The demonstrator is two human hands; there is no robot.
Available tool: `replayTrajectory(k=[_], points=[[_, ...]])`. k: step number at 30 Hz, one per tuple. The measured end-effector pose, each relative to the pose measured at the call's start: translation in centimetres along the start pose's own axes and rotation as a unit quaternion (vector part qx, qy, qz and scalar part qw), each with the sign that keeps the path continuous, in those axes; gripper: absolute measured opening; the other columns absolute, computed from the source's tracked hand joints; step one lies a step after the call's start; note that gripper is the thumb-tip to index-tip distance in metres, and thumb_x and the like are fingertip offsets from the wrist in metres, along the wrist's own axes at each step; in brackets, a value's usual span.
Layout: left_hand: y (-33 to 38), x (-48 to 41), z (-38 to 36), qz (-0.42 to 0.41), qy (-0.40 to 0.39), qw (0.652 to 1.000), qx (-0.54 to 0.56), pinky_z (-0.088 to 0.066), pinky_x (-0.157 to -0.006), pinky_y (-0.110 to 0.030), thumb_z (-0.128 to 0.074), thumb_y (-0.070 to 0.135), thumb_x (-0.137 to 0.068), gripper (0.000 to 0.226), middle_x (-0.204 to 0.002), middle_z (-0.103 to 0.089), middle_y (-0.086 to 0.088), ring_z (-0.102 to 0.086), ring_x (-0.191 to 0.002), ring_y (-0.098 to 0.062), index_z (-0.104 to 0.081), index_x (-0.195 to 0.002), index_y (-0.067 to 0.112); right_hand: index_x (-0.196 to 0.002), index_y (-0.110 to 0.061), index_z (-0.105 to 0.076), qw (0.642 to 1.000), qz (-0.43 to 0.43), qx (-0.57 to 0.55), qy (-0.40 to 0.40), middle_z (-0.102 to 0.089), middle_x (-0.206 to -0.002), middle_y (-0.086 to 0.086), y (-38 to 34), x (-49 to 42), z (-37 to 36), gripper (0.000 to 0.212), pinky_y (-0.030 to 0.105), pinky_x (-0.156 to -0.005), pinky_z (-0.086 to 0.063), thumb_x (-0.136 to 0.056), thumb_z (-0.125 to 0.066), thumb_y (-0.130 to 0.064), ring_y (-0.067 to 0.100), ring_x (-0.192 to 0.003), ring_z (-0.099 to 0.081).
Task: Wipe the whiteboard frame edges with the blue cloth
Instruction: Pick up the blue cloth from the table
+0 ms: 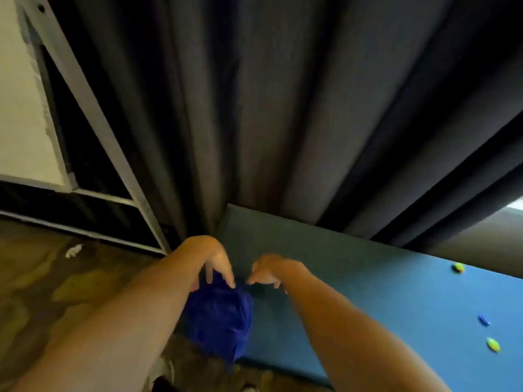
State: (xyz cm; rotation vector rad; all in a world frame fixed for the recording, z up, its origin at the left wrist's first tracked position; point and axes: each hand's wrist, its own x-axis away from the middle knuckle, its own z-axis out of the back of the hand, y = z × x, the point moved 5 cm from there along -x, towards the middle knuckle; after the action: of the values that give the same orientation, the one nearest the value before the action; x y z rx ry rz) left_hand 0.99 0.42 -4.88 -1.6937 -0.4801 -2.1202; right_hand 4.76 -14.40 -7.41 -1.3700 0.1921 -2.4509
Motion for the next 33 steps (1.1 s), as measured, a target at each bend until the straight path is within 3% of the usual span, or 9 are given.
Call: replayTrajectory(k=[5, 9, 12, 14, 17, 21, 27, 30, 33], points=[[-0.9, -5.6, -3.3, -0.055, 0.091, 0.994, -0.034, -0.054, -0.075, -0.034, -0.071, 0.039, -0.085, 0.058, -0.135, -0.056, -0.014, -0.059, -0.114, -0.032, -0.052, -0.132, 0.011, -0.132, -0.012, -0.05, 0.992, -0.033, -0.111, 0.04, -0.051, -0.133, 0.011, 0.6, -4.0, -7.6, 0.062, 0.041, -0.087, -0.05, -0.083, -0.067, -0.045, 0.032, -0.114, -0.055], [-2.1, -8.1, -4.4, -0.092, 0.272, 0.957, 0.032, -0.048, -0.096, -0.041, -0.072, 0.031, -0.083, 0.06, -0.135, -0.05, -0.016, -0.054, -0.119, -0.034, -0.043, -0.132, 0.012, -0.121, -0.012, -0.049, 0.952, -0.076, -0.268, 0.125, -0.061, -0.118, 0.012, 0.8, -5.2, -10.3, 0.044, 0.037, -0.079, -0.052, -0.082, -0.065, -0.024, 0.034, -0.103, -0.06], [-3.6, -8.6, -5.6, -0.082, 0.315, 0.935, 0.143, -0.044, -0.088, -0.037, -0.076, 0.031, -0.078, 0.08, -0.139, -0.032, -0.015, -0.047, -0.121, -0.039, -0.029, -0.141, 0.023, -0.104, -0.012, -0.064, 0.875, -0.086, -0.467, 0.094, -0.07, -0.108, 0.013, 0.3, -5.5, -10.8, 0.021, 0.038, -0.07, -0.053, -0.083, -0.063, -0.012, 0.027, -0.087, -0.066], [-4.2, -8.6, -5.3, -0.128, 0.284, 0.937, 0.158, -0.038, -0.084, -0.03, -0.075, 0.03, -0.077, 0.067, -0.132, -0.042, -0.011, -0.045, -0.122, -0.035, -0.042, -0.135, 0.022, -0.098, -0.014, -0.066, 0.798, -0.046, -0.6, 0.034, -0.072, -0.101, 0.013, -1.4, -5.3, -9.9, 0.02, 0.032, -0.063, -0.054, -0.083, -0.061, -0.001, 0.023, -0.079, -0.067], [-6.5, -7.4, -2.5, -0.203, 0.238, 0.919, 0.241, -0.046, -0.081, -0.026, -0.081, 0.017, -0.07, 0.036, -0.098, -0.066, -0.005, -0.061, -0.1, -0.022, -0.07, -0.103, 0.01, -0.109, -0.009, -0.064, 0.75, 0.038, -0.66, -0.02, -0.068, -0.106, 0.017, -4.5, -4.5, -6.6, 0.033, 0.041, -0.083, -0.054, -0.083, -0.052, 0.008, 0.03, -0.095, -0.064], [-11.6, -1.7, 3.4, -0.261, 0.22, 0.866, 0.364, -0.047, -0.078, -0.03, -0.084, 0.011, -0.067, 0.027, -0.086, -0.068, -0.008, -0.062, -0.084, -0.019, -0.071, -0.089, 0.004, -0.115, -0.006, -0.063, 0.751, 0.135, -0.644, -0.062, -0.069, -0.109, 0.017, -9.8, -3.2, 0.1, 0.039, 0.043, -0.089, -0.053, -0.083, -0.05, 0.011, 0.032, -0.099, -0.065], [-22.8, 10.8, 14.0, -0.337, 0.269, 0.743, 0.512, -0.051, -0.056, -0.024, -0.074, 0.009, -0.079, 0.02, -0.071, -0.068, 0.003, -0.066, -0.067, -0.011, -0.058, -0.073, 0.021, -0.126, 0.001, -0.057, 0.815, 0.287, -0.499, -0.066, -0.066, -0.116, 0.018, -26.1, 0.7, 13.5, 0.036, 0.038, -0.087, -0.055, -0.09, -0.052, 0.002, 0.028, -0.1, -0.066], [-29.8, 18.4, 19.7, -0.378, 0.342, 0.662, 0.549, -0.055, -0.062, -0.03, -0.073, 0.015, -0.083, 0.009, -0.086, -0.071, 0.0, -0.066, -0.083, -0.017, -0.065, -0.085, 0.02, -0.116, -0.006, -0.065, 0.831, 0.361, -0.422, -0.04, -0.071, -0.11, 0.012, -36.8, 4.6, 20.6, 0.026, 0.038, -0.086, -0.054, -0.093, -0.055, -0.008, 0.025, -0.097, -0.068], [-35.9, 25.8, 24.6, -0.409, 0.384, 0.626, 0.541, -0.056, -0.079, -0.04, -0.068, 0.026, -0.088, 0.028, -0.114, -0.073, -0.002, -0.066, -0.105, -0.023, -0.07, -0.112, 0.013, -0.114, -0.013, -0.067, 0.84, 0.422, -0.339, 0.026, -0.073, -0.111, 0.007, -46.5, 9.6, 26.3, 0.022, 0.04, -0.086, -0.055, -0.096, -0.057, -0.018, 0.025, -0.1, -0.069]])
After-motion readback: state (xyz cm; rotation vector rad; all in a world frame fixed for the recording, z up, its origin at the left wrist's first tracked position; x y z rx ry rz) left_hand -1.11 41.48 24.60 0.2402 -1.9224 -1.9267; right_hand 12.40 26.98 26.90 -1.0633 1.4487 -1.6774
